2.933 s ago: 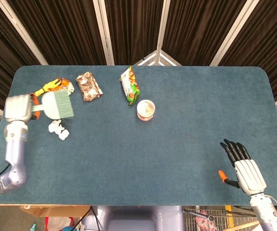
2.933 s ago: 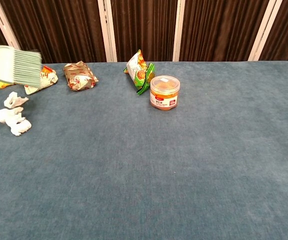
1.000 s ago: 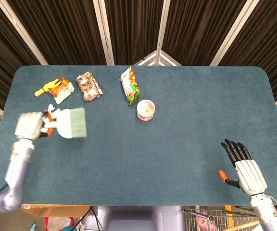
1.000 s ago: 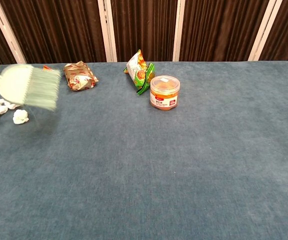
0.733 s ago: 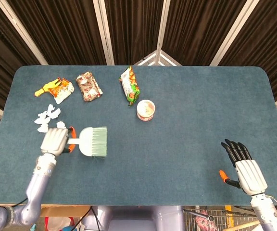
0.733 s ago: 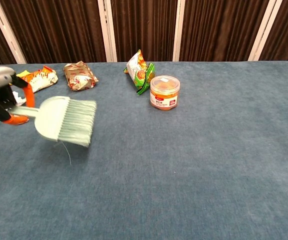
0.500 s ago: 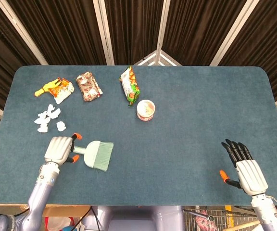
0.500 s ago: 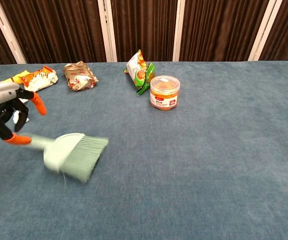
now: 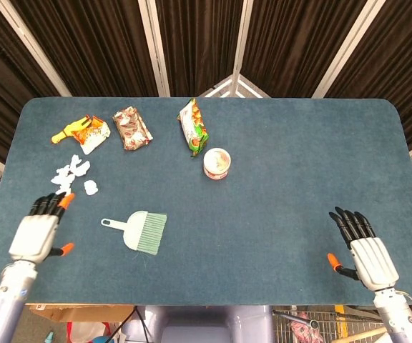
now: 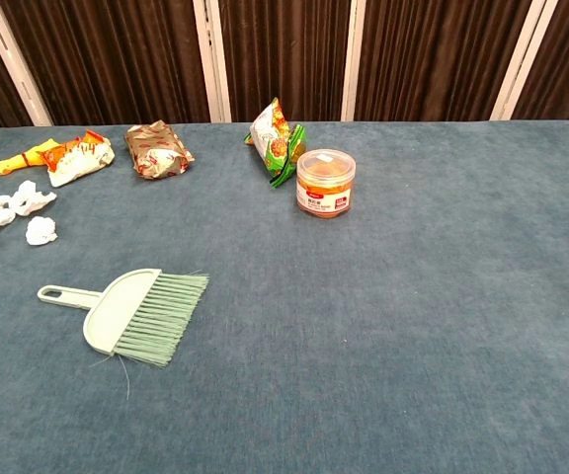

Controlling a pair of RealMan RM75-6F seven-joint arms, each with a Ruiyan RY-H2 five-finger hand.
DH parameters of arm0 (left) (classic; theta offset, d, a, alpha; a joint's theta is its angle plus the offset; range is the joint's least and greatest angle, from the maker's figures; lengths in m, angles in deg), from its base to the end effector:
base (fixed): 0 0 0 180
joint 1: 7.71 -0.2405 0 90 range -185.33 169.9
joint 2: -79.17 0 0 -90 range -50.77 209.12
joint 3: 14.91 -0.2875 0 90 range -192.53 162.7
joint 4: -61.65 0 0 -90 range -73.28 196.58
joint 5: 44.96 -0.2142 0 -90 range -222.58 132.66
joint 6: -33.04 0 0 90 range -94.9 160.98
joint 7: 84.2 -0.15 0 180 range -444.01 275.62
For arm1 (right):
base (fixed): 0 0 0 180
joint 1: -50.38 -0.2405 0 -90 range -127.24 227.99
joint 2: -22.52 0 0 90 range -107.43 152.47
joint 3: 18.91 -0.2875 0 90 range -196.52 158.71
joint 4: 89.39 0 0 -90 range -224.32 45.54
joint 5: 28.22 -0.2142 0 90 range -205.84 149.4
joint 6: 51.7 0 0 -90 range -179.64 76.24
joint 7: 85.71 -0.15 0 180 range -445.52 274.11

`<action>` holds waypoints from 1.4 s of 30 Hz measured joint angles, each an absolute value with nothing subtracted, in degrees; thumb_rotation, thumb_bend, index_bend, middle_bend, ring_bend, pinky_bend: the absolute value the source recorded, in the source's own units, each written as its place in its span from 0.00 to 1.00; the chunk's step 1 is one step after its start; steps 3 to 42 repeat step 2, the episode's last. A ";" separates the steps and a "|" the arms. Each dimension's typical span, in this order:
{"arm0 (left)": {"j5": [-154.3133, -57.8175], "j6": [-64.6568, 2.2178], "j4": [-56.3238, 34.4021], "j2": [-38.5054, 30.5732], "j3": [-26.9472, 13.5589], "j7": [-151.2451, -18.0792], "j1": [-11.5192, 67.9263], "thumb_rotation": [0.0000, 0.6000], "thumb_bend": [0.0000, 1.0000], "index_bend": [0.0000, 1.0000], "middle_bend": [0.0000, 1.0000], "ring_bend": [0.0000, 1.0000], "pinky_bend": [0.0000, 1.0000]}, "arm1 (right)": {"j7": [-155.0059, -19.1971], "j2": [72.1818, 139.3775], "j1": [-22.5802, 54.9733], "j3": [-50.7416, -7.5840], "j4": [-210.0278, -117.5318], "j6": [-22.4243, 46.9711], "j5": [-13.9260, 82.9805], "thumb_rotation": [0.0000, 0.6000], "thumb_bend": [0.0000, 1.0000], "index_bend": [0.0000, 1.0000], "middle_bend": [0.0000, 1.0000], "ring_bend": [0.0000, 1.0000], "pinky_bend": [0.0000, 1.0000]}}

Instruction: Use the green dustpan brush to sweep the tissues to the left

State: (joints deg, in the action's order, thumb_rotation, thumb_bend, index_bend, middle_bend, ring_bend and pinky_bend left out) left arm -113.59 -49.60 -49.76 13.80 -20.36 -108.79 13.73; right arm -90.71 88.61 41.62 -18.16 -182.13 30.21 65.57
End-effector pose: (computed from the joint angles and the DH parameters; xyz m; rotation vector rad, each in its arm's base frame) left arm -0.2683 0.2294 0.1193 -1.5461 -0.9528 -0.7245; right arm -0.3134 -0.1951 0.1323 1.5721 -0.9931 1.0379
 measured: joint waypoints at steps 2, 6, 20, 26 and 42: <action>-119.39 -53.26 -46.60 14.54 -22.18 -106.84 11.03 1.00 0.05 0.00 0.00 0.00 0.01 | -89.83 88.90 41.73 -18.30 -181.74 30.83 65.83 1.00 0.34 0.00 0.00 0.00 0.00; -119.39 -53.26 -46.60 14.54 -22.18 -106.84 11.03 1.00 0.05 0.00 0.00 0.00 0.01 | -89.83 88.90 41.73 -18.30 -181.74 30.83 65.83 1.00 0.34 0.00 0.00 0.00 0.00; -119.39 -53.26 -46.60 14.54 -22.18 -106.84 11.03 1.00 0.05 0.00 0.00 0.00 0.01 | -89.83 88.90 41.73 -18.30 -181.74 30.83 65.83 1.00 0.34 0.00 0.00 0.00 0.00; -119.39 -53.26 -46.60 14.54 -22.18 -106.84 11.03 1.00 0.05 0.00 0.00 0.00 0.01 | -89.83 88.90 41.73 -18.30 -181.74 30.83 65.83 1.00 0.34 0.00 0.00 0.00 0.00; -119.39 -53.26 -46.60 14.54 -22.18 -106.84 11.03 1.00 0.05 0.00 0.00 0.00 0.01 | -89.83 88.90 41.73 -18.30 -181.74 30.83 65.83 1.00 0.34 0.00 0.00 0.00 0.00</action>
